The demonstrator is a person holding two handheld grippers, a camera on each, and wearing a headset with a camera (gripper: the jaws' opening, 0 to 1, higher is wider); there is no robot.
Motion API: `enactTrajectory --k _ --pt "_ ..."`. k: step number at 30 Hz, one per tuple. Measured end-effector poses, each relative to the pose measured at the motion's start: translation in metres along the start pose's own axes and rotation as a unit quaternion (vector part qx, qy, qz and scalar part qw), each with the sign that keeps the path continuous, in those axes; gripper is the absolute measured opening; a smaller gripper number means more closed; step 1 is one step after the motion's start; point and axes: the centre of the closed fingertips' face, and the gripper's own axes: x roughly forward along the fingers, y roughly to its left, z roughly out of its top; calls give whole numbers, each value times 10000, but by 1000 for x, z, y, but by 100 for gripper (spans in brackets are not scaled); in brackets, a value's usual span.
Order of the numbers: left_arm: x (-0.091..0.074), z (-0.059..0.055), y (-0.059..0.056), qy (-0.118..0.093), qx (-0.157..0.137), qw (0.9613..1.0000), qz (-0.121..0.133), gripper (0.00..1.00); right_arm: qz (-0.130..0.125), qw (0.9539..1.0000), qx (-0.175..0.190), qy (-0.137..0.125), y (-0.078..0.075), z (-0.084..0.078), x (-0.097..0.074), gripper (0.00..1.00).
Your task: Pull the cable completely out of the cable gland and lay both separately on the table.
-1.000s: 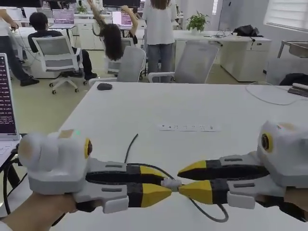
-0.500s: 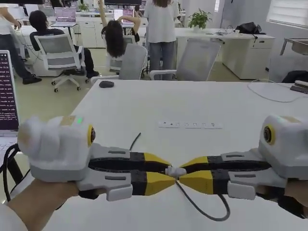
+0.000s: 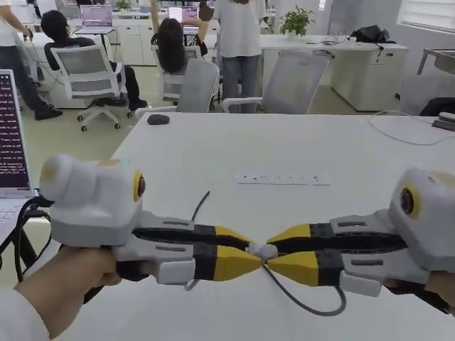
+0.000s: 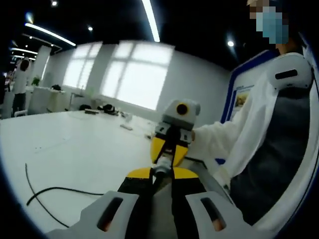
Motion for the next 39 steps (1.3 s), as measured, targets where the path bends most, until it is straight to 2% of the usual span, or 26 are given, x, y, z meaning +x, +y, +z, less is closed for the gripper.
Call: enactTrajectory --k 4,6,8,10,12,15,17,18,19,20,21,22,24,25,27,29,30,32,35,39 --pt "-1 -3 0 -50 -144 9999 -49 13 76 9995 -315 -9 1 -2 -1 8" --pt "0 -5 0 -30 -232 9997 -71 13 110 9981 -610 48 2 -4 -1 8" --pt "0 -8 -1 -44 -469 9988 -126 13 126 9963 -849 96 4 -5 0 8" --pt "-1 -8 -2 -77 -467 9988 -145 13 148 9960 -873 103 6 -5 0 8" --pt "0 -10 -3 -44 -486 9987 -144 13 172 9940 -1067 165 7 -8 0 8" --pt "1 -13 -6 18 -378 9992 -138 13 207 9947 -988 190 8 -10 0 9" --pt "2 -13 -4 61 -15 10000 -27 14 193 9957 -868 251 6 -14 -1 10" --pt "2 -13 -4 108 262 9996 0 14 183 9975 -605 302 7 -16 -1 11" --pt "2 -13 -4 122 407 9991 18 14 221 9990 -269 282 7 -17 -1 12" --pt "1 -12 -3 165 845 9962 102 14 132 9998 82 138 3 -14 -3 13" --pt "0 -13 -4 225 981 9948 133 14 2 9997 250 -55 -3 -9 -4 17" --pt "0 -12 -5 265 1163 9927 163 14 -33 9971 706 -299 -7 -3 -8 21" --pt "-2 -9 -5 246 1474 9885 232 15 -124 9915 1197 -493 -14 1 -13 25" --pt "-3 -6 -7 176 1509 9881 237 15 -49 9905 1262 -538 -13 2 -15 25" --pt "-4 2 -6 -3 1730 9844 333 15 -133 9884 1425 -510 -16 -1 -17 29" --pt "-5 5 -6 -64 1842 9821 390 15 -70 9833 1737 -544 -13 -1 -16 30" --pt "-5 6 -6 -82 1872 9815 392 15 -52 9833 1733 -548 -12 -1 -15 29" --pt "-4 6 -6 -83 1880 9814 384 15 -35 9818 1818 -550 -11 -2 -14 29" --pt "-2 4 -7 -22 2016 9788 362 15 39 9799 1919 -541 -8 -2 -11 29" --pt "1 4 -9 12 2088 9774 343 15 114 9770 2066 -515 -5 -3 -7 20"
